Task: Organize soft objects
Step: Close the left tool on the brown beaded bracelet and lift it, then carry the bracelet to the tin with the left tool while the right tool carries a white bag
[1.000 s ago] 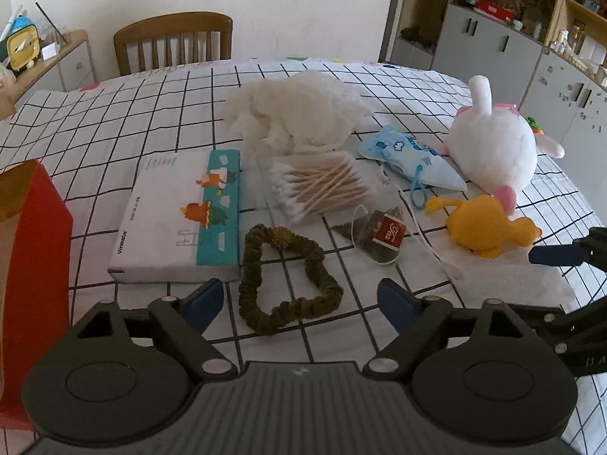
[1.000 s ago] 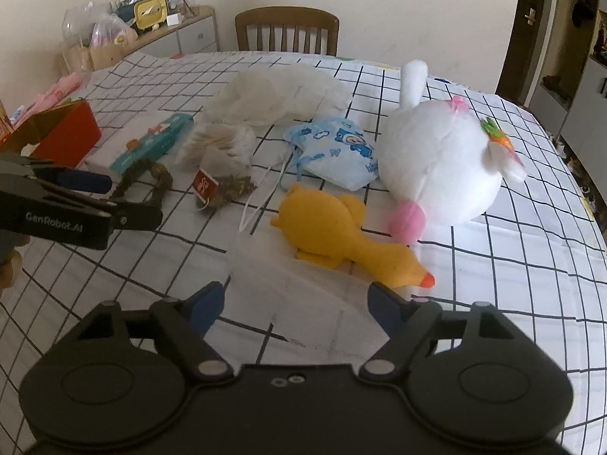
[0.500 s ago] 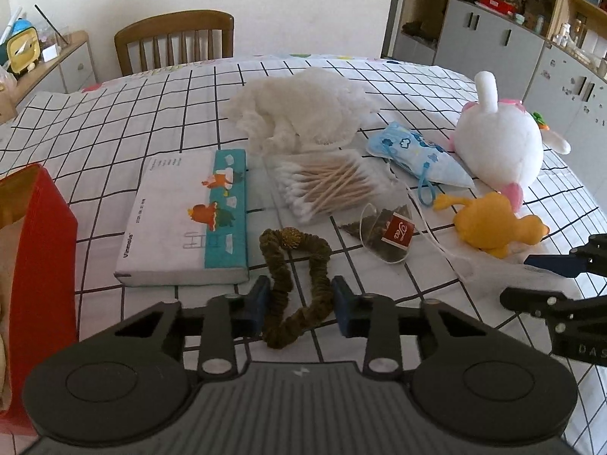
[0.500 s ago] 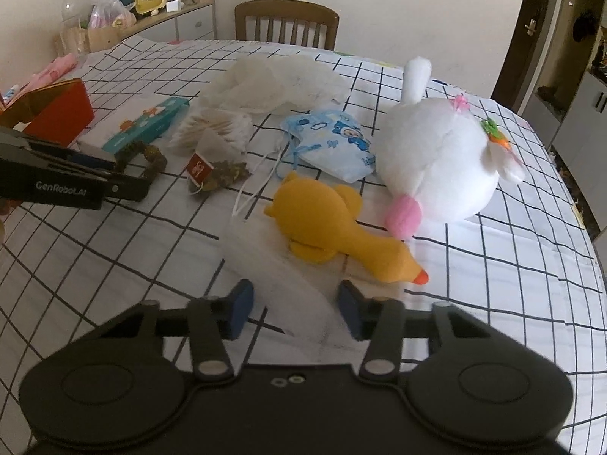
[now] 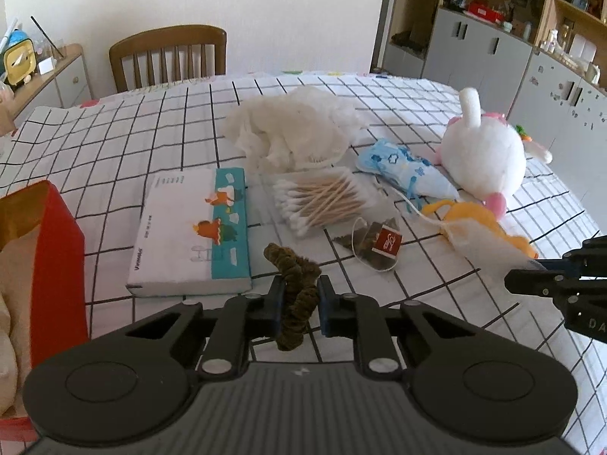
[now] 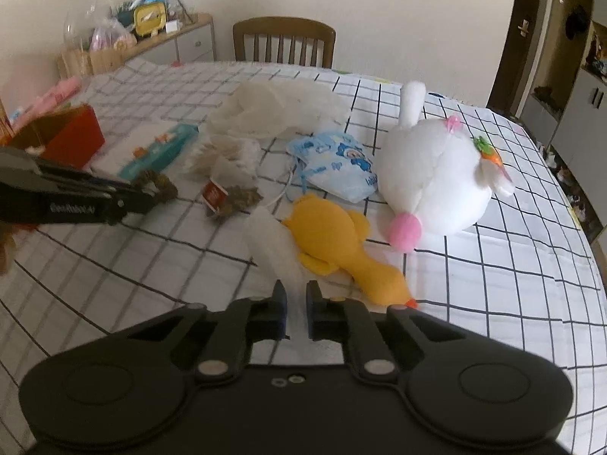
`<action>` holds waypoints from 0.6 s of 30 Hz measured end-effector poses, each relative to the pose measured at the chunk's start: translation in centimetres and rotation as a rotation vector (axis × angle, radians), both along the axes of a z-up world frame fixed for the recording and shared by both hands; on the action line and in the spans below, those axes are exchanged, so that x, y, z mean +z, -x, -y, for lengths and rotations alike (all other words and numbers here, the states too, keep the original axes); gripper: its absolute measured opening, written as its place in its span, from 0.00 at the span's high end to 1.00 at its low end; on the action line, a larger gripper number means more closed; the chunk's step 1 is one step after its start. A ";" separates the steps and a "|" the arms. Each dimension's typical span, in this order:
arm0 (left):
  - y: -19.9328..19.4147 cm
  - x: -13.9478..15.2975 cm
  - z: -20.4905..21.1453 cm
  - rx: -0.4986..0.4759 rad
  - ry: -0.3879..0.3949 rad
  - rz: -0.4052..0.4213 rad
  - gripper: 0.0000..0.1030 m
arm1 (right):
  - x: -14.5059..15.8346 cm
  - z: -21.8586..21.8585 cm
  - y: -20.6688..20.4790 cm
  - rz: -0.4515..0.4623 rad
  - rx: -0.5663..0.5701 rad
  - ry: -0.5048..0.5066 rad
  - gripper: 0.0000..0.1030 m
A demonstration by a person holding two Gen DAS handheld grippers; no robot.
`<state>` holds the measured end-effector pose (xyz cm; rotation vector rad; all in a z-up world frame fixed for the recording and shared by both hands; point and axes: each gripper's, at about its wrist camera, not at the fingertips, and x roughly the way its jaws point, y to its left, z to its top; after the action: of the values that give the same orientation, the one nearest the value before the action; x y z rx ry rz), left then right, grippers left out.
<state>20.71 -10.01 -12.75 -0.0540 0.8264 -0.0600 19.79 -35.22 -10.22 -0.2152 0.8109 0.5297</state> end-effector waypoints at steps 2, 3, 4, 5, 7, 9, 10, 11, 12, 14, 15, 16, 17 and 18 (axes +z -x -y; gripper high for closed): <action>0.3 0.5 -0.3 0.006 0.007 0.006 0.84 | 0.8 0.0 0.2 0.000 -0.006 -0.029 0.93; 0.5 0.7 -0.5 0.010 0.011 0.010 0.84 | 1.2 -0.1 0.3 -0.002 -0.006 -0.043 0.93; 0.7 1.0 -0.7 0.012 0.012 0.014 0.84 | 1.6 -0.1 0.5 -0.007 -0.005 -0.061 0.94; 0.9 1.3 -1.0 0.015 0.017 0.020 0.84 | 2.1 -0.2 0.6 -0.010 -0.004 -0.079 0.94; 1.3 2.0 -1.4 0.023 0.032 0.029 0.84 | 2.8 -0.5 0.9 -0.006 0.004 -0.106 0.94; 1.8 2.6 -1.9 0.029 0.047 0.039 0.84 | 3.6 -0.8 1.1 -0.010 0.014 -0.136 0.94; 1.9 2.9 -2.2 0.032 0.054 0.044 0.84 | 3.9 -1.0 1.1 -0.017 0.017 -0.152 0.94; 2.2 3.2 -2.5 0.033 0.060 0.050 0.84 | 4.2 -1.2 1.1 -0.027 0.018 -0.172 0.94; 2.4 3.6 -2.7 0.036 0.064 0.056 0.84 | 4.5 -1.4 1.1 -0.039 0.021 -0.193 0.94; 3.0 4.3 -3.1 0.043 0.071 0.070 0.84 | 5.1 -1.9 1.3 -0.052 0.028 -0.224 0.94; 3.2 4.6 -3.4 0.047 0.076 0.075 0.84 | 5.3 -2.2 1.4 -0.057 0.032 -0.236 0.94; 3.4 4.9 -3.6 0.050 0.080 0.080 0.84 | 5.7 -2.5 1.5 -0.062 0.041 -0.255 0.94; 3.7 5.3 -3.9 0.055 0.081 0.085 0.84 | 6.0 -2.9 1.6 -0.064 0.049 -0.266 0.94; 3.9 5.6 -4.1 0.059 0.079 0.091 0.84 | 6.3 -3.3 1.8 -0.064 0.055 -0.273 0.95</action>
<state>16.78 -5.86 -7.14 -0.1494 0.7307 -0.0394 18.03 -31.96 -3.92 0.0311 0.7870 0.6953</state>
